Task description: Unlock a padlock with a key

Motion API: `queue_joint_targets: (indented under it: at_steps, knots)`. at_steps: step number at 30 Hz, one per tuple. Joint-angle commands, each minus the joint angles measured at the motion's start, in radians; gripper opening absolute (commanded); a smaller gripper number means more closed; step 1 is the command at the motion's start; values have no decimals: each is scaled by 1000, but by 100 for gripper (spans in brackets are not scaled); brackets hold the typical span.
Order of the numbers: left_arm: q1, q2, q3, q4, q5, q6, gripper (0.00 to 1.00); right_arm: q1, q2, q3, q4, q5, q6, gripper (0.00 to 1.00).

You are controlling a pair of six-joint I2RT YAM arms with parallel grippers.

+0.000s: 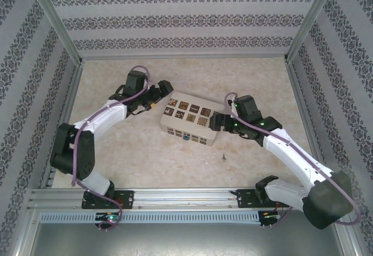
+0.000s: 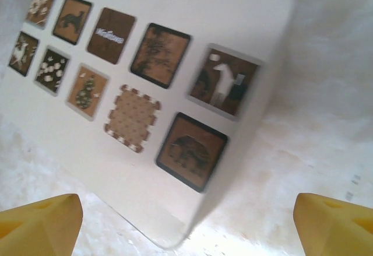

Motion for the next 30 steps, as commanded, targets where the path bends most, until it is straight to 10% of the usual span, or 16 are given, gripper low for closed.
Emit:
queue_joint_targets:
  at_steps: [1, 30]
  knots:
    - [19, -100, -42, -8, -54, 58, 99, -7, -42, 12, -159, 65, 2, 90]
    - [33, -393, -311, 28, -205, 75, 99, 3, 138, -253, -71, -142, 156, 36]
